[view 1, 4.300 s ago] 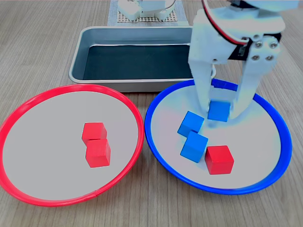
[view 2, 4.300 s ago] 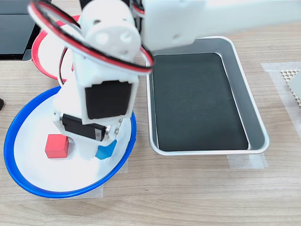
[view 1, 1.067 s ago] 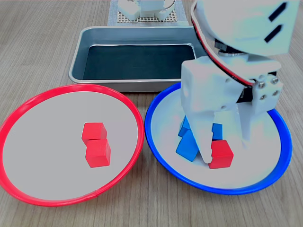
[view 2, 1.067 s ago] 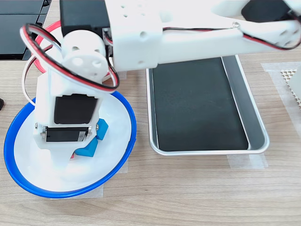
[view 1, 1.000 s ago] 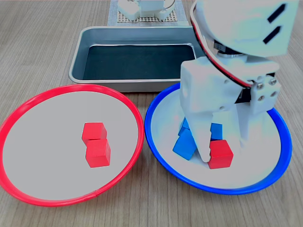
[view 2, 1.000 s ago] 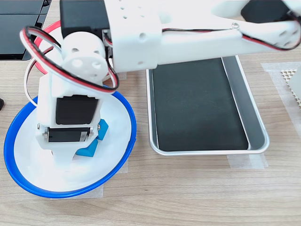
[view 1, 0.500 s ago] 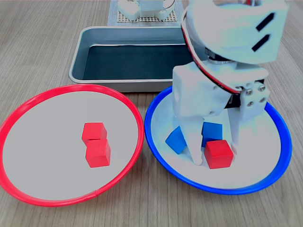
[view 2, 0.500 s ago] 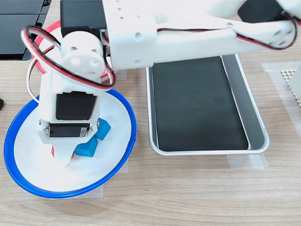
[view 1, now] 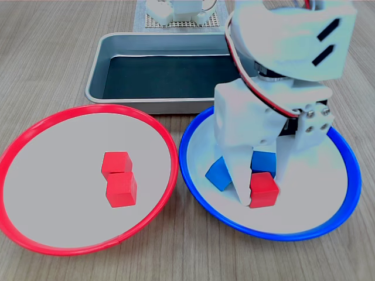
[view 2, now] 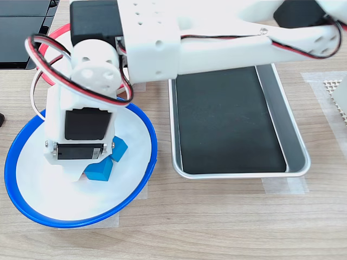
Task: Relocate any misplaced blocks to their matching dishes.
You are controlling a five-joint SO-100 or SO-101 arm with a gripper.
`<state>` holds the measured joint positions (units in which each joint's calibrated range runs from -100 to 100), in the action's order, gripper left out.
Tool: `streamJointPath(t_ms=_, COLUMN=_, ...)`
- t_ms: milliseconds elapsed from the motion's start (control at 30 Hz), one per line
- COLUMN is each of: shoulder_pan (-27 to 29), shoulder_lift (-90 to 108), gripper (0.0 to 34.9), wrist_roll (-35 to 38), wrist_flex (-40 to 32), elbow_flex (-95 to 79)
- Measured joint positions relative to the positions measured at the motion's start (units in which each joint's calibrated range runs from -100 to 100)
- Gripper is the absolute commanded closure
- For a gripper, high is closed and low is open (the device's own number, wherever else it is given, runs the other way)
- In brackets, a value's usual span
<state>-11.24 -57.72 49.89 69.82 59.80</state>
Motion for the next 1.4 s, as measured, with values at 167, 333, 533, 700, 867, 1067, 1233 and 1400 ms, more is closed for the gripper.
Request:
streamJointPath(t_ms=167, shoulder_pan=0.00, shoulder_lift=0.00, gripper=34.6, wrist_roll=-0.15, wrist_flex=0.00, elbow_flex=0.00)
streamJointPath(t_ms=333, shoulder_pan=0.00, shoulder_lift=0.00, gripper=34.6, wrist_roll=-0.15, wrist_flex=0.00, elbow_flex=0.00)
streamJointPath(t_ms=533, shoulder_pan=-0.18, shoulder_lift=0.00, gripper=34.6, wrist_roll=-0.39, wrist_flex=0.00, elbow_flex=0.00)
streamJointPath(t_ms=700, shoulder_pan=-0.62, shoulder_lift=0.68, gripper=34.6, wrist_roll=-1.66, wrist_flex=0.00, elbow_flex=0.00)
streamJointPath(t_ms=867, shoulder_pan=-0.53, shoulder_lift=5.20, gripper=34.6, wrist_roll=-2.69, wrist_flex=0.16, elbow_flex=-0.36)
streamJointPath(t_ms=1067, shoulder_pan=1.59, shoulder_lift=11.76, gripper=34.6, wrist_roll=-2.98, wrist_flex=0.00, elbow_flex=-6.26)
streamJointPath(t_ms=1233, shoulder_pan=5.93, shoulder_lift=17.14, gripper=34.6, wrist_roll=-2.98, wrist_flex=-1.88, elbow_flex=-12.25)
streamJointPath(t_ms=1400, shoulder_pan=10.88, shoulder_lift=22.42, gripper=34.6, wrist_roll=-4.74, wrist_flex=-6.04, elbow_flex=-19.87)
